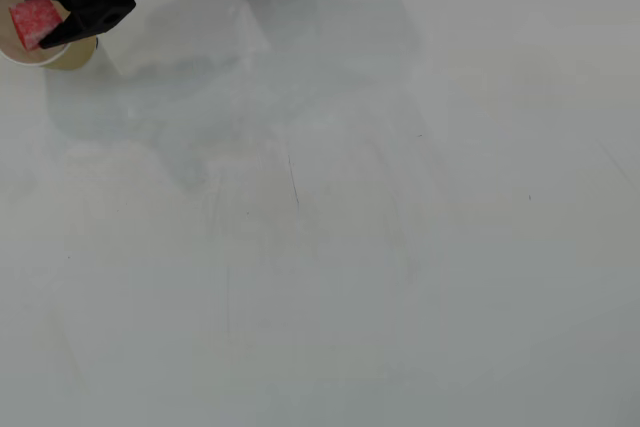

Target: Pick up the cube and drop it in the cup.

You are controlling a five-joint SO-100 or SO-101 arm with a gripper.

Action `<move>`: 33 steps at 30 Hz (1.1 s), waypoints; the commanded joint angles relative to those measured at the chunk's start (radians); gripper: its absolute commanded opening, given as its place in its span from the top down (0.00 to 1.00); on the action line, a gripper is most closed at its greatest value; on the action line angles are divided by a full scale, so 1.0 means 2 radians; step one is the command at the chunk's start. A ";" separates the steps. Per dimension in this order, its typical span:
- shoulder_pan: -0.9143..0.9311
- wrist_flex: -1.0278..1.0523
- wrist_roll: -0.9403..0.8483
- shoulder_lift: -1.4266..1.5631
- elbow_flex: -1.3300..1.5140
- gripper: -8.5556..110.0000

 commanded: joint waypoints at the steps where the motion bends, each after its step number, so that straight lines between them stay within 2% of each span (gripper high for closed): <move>1: 0.001 -0.019 -0.002 0.003 -0.087 0.91; 19: 0.003 -0.043 -0.002 0.003 -0.087 0.90; 24: 0.004 -0.057 -0.005 0.008 -0.076 0.78; 33: 0.008 -0.061 -0.008 0.010 -0.070 0.67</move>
